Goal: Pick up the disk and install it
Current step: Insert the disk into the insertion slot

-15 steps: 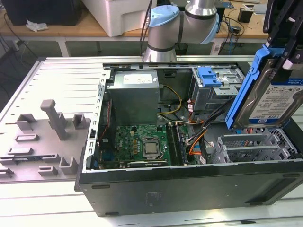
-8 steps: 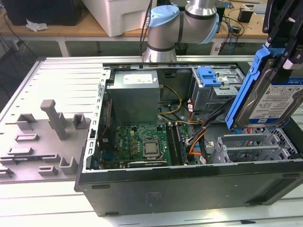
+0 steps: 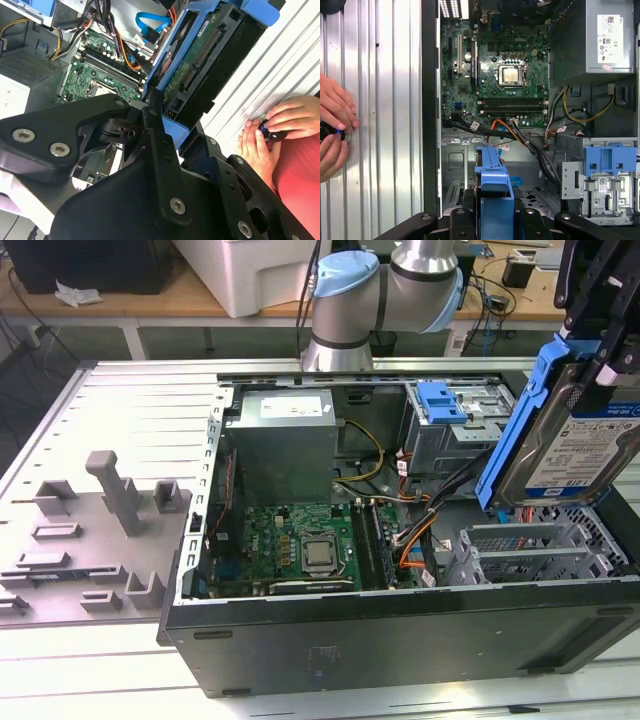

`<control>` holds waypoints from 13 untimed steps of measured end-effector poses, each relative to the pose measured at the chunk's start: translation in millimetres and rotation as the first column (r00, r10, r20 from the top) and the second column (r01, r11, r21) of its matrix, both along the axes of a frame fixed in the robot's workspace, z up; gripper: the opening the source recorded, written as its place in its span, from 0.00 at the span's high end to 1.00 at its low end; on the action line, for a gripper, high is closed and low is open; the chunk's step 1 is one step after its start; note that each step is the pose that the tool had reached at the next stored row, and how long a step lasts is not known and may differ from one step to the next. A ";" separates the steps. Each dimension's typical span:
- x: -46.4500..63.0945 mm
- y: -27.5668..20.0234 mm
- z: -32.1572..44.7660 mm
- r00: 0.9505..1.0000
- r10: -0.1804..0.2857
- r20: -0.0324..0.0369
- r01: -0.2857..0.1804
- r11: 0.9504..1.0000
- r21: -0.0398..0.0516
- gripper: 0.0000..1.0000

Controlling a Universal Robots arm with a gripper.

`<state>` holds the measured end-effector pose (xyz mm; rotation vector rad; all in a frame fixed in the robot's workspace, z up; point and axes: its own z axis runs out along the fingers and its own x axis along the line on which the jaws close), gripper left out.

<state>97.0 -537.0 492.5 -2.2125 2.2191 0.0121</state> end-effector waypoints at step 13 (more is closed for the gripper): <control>0.2 -0.2 -2.3 1.000 0.021 0.000 -0.021 1.000 0.000 0.64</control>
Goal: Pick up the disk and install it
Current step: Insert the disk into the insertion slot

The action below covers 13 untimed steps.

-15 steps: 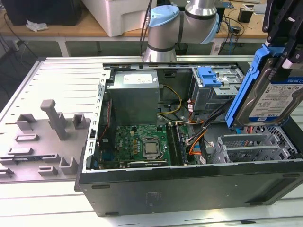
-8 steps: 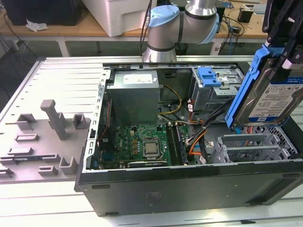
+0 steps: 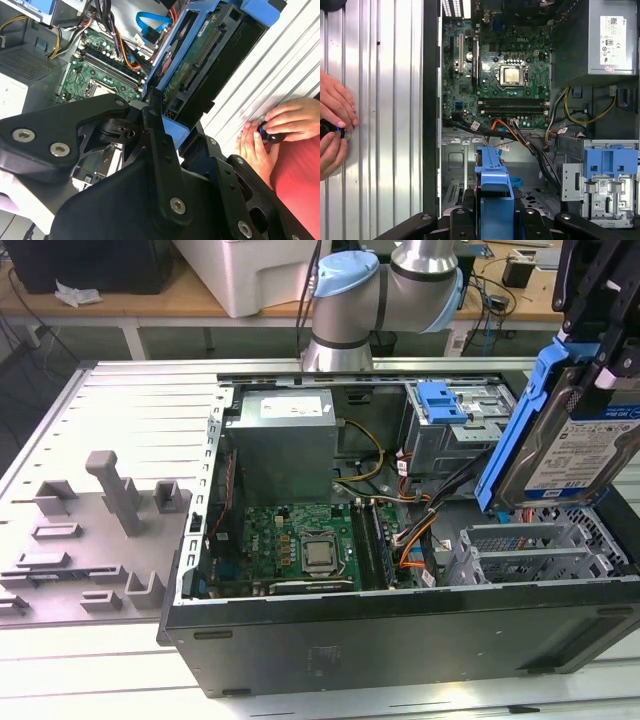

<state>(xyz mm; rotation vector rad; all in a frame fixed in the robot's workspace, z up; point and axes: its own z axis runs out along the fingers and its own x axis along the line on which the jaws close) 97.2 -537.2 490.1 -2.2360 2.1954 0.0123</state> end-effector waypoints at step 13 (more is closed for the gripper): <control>0.4 -2.1 -5.5 1.000 0.003 0.000 -0.003 1.000 0.000 0.64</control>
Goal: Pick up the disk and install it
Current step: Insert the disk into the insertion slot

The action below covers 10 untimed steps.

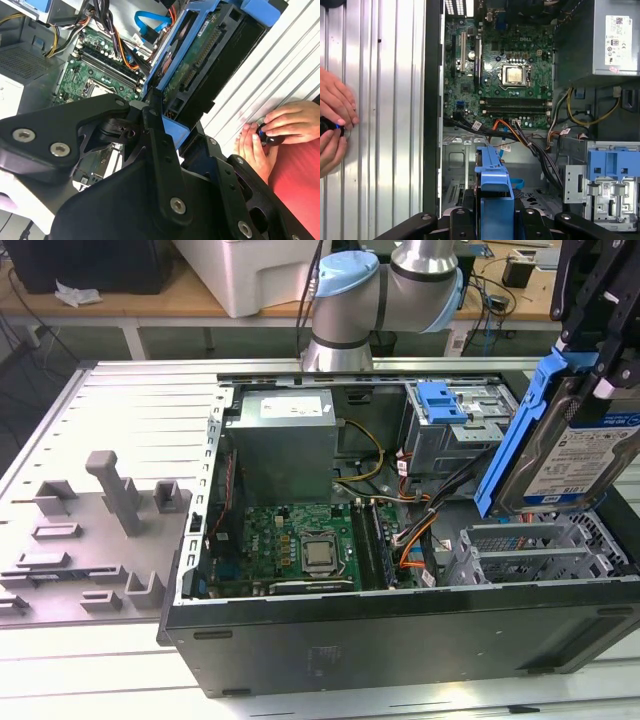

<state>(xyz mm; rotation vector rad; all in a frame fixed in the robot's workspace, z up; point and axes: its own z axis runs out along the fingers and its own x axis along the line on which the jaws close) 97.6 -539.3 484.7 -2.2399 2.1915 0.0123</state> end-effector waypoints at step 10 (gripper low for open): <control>0.0 0.0 -2.4 1.000 -0.012 0.000 0.012 1.000 0.000 0.64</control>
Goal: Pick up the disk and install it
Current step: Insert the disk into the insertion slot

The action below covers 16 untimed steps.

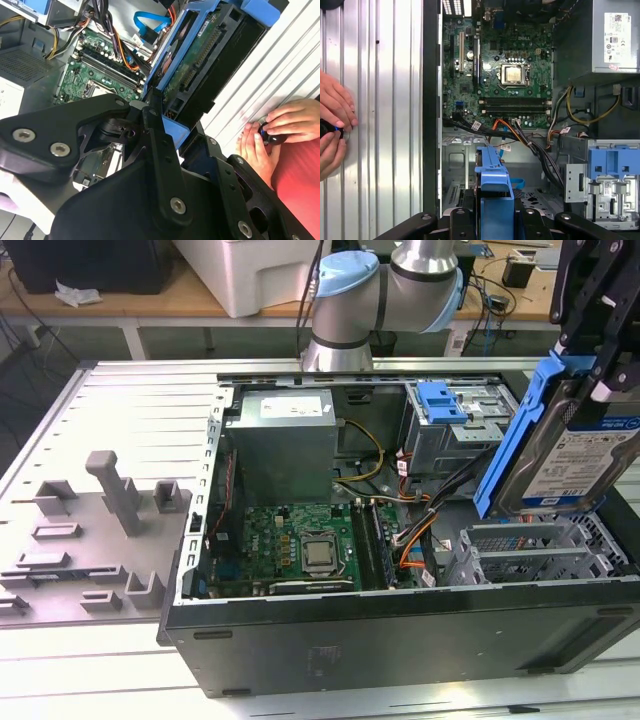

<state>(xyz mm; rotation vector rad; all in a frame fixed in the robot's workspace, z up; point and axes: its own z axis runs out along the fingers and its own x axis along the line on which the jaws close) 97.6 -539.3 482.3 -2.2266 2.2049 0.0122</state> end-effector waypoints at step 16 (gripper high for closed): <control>0.5 0.0 -2.6 1.000 0.000 0.000 0.000 1.000 0.000 0.64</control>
